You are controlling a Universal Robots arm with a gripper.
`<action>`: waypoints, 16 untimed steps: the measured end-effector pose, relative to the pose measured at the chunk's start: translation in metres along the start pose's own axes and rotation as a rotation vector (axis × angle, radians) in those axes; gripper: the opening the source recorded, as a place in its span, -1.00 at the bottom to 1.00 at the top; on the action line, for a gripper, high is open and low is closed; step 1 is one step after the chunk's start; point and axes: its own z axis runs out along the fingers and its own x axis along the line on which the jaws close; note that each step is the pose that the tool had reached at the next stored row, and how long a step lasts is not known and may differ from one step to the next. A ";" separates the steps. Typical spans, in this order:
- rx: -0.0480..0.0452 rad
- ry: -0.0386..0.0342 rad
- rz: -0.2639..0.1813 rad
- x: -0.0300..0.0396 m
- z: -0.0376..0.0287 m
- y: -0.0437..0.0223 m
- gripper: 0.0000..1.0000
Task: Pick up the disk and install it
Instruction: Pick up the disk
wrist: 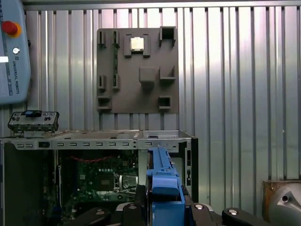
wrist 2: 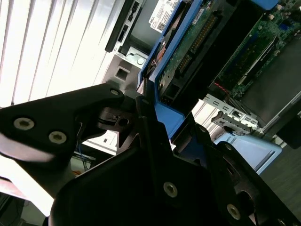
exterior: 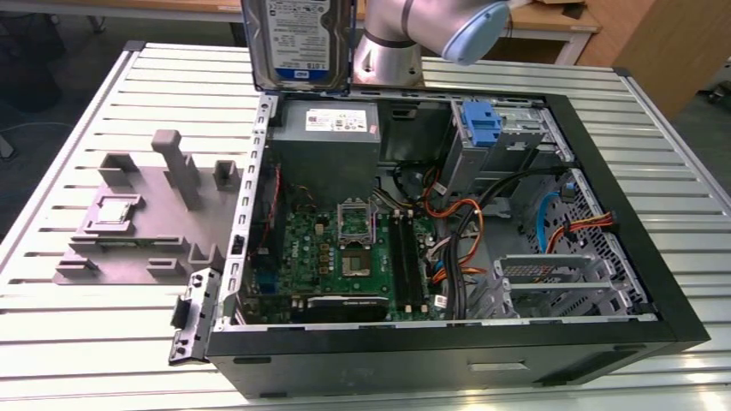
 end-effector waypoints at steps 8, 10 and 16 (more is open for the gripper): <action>0.0000 0.0003 0.031 -0.0001 0.0000 -0.0030 -0.26; 0.0000 0.0003 0.031 -0.0001 0.0000 -0.0029 -0.26; 0.0001 0.0012 0.031 0.0024 0.0001 -0.0031 -0.26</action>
